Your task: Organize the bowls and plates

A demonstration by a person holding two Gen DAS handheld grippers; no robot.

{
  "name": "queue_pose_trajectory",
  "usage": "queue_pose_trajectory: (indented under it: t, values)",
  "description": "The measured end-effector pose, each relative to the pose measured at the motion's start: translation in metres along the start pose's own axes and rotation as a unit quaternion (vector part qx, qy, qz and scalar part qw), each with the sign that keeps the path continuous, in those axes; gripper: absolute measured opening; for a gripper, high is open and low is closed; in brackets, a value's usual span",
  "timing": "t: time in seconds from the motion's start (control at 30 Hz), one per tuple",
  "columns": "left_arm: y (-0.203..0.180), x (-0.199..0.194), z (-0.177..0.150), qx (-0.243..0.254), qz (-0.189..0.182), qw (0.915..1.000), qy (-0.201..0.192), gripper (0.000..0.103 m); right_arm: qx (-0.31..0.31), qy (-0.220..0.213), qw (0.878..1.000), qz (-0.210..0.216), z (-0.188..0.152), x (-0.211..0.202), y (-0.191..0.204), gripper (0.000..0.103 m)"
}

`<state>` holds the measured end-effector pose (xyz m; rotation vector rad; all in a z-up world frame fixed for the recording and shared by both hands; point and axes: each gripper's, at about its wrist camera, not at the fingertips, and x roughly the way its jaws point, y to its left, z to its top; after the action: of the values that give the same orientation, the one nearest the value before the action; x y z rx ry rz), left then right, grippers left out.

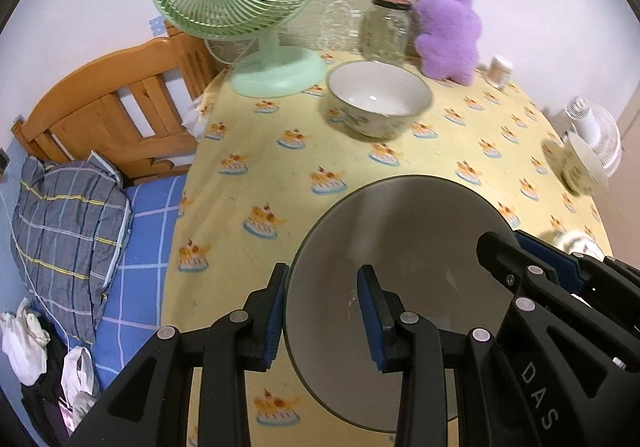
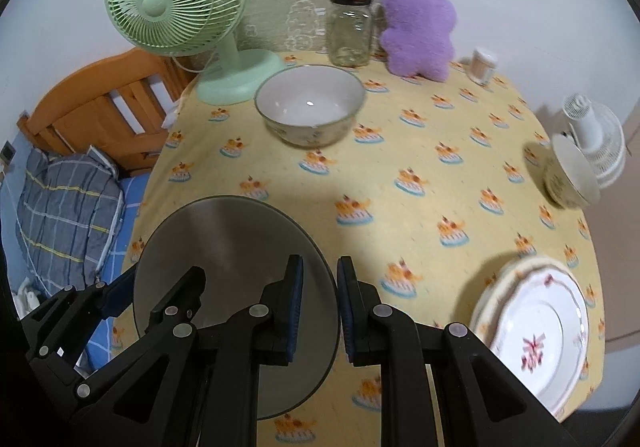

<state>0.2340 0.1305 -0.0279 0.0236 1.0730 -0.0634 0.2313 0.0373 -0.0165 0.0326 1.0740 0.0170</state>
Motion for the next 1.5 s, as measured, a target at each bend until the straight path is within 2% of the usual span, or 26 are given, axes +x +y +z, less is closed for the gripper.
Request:
queue_pose_trajectory:
  t: [0.3, 0.6, 1.03, 1.3, 1.4, 1.43, 1.47, 1.5]
  values:
    - [-0.031, -0.019, -0.031, 0.028, -0.013, 0.9995, 0.008, 0.034, 0.033, 0.005, 0.999, -0.013, -0.040, -0.024, -0.031, 0.021]
    - [-0.060, -0.013, -0.052, 0.043, -0.020, 0.9985, 0.026, 0.034, 0.040, 0.024, 0.999, -0.021, -0.067, -0.022, -0.057, 0.021]
    - [-0.082, 0.009, -0.062, 0.025, -0.013, 0.9975, 0.064, 0.034, 0.027, 0.064, 0.997, -0.015, -0.074, 0.002, -0.082, 0.021]
    - [-0.084, 0.014, -0.059, 0.017, 0.001, 0.9977, 0.065, 0.034, 0.021, 0.068, 0.997, 0.003, -0.068, 0.012, -0.086, 0.023]
    - [-0.084, 0.015, -0.058, 0.010, 0.001, 0.9977, 0.067, 0.037, 0.025, 0.068, 0.997, 0.005, -0.068, 0.013, -0.087, 0.024]
    - [-0.084, 0.015, -0.058, 0.005, 0.000, 0.9974, 0.072, 0.045, 0.027, 0.069, 0.997, 0.008, -0.067, 0.013, -0.087, 0.025]
    - [-0.083, 0.015, -0.058, 0.000, -0.002, 0.9971, 0.076, 0.051, 0.028, 0.072, 0.997, 0.013, -0.067, 0.013, -0.087, 0.033]
    - [-0.082, 0.015, -0.059, -0.004, -0.003, 0.9970, 0.078, 0.064, 0.026, 0.073, 0.997, 0.018, -0.066, 0.013, -0.086, 0.046]
